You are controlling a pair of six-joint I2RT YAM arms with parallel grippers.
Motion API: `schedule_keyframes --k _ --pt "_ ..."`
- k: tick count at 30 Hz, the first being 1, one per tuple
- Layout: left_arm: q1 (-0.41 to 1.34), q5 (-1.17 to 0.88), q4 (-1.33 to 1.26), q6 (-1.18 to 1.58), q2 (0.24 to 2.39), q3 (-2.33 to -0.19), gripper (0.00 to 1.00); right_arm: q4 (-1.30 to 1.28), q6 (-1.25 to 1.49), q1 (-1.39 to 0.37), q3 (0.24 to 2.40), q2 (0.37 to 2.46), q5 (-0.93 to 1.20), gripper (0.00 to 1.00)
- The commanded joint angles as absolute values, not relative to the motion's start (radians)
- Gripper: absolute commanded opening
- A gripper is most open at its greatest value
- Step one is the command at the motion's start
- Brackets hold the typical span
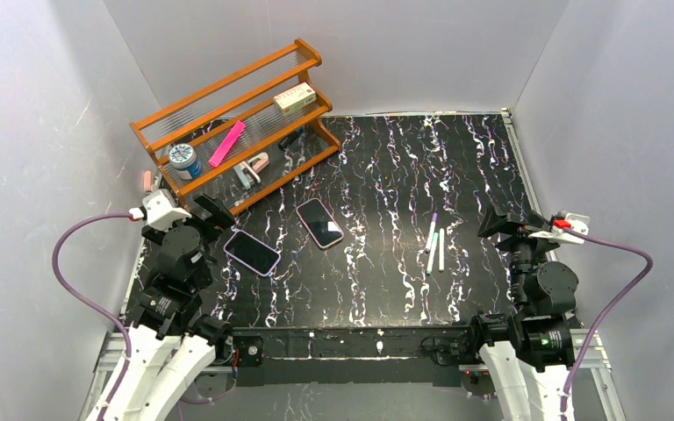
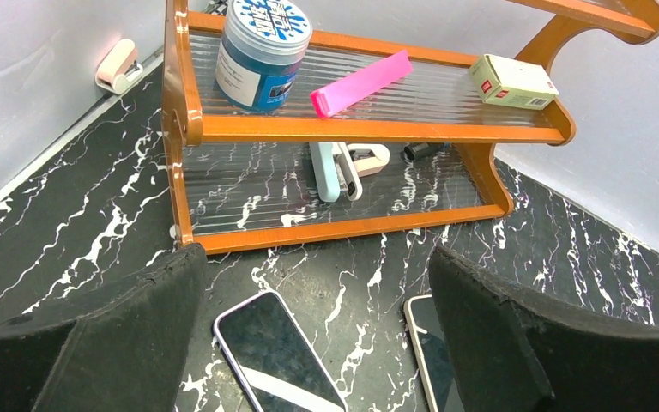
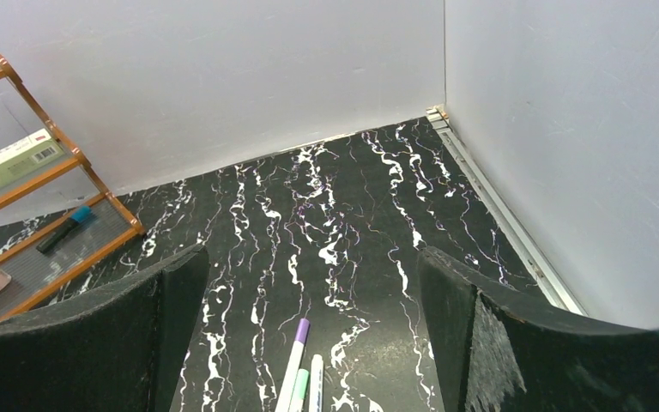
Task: Take the phone out of the phone case
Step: Pick up the phone at the center of the board.
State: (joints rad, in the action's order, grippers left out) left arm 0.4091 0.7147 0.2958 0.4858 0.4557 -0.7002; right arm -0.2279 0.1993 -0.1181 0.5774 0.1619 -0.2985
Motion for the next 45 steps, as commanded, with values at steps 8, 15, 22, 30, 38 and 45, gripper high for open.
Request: schedule_keyframes --k 8,15,22,30,38,45 --pt "0.413 0.629 0.338 0.595 0.561 -0.718 0.98 -0.164 0.199 -0.113 0.575 0.149 -0.276 0.99" --pt "0.413 0.511 0.430 0.735 0.731 -0.729 0.98 -0.162 0.204 -0.113 0.574 0.131 -0.261 0.99" --pt "0.418 0.456 0.500 0.790 0.915 -0.743 0.98 -0.163 0.210 -0.113 0.577 0.114 -0.249 0.99" --pt "0.457 0.524 0.505 0.872 1.052 -0.704 0.98 -0.155 0.212 -0.113 0.573 0.113 -0.238 0.99" --pt "0.494 0.639 0.568 1.009 1.185 -0.736 0.98 -0.166 0.213 -0.113 0.576 0.106 -0.225 0.99" --pt "0.497 0.679 0.615 1.105 1.334 -0.777 0.98 -0.164 0.213 -0.113 0.575 0.097 -0.214 0.99"
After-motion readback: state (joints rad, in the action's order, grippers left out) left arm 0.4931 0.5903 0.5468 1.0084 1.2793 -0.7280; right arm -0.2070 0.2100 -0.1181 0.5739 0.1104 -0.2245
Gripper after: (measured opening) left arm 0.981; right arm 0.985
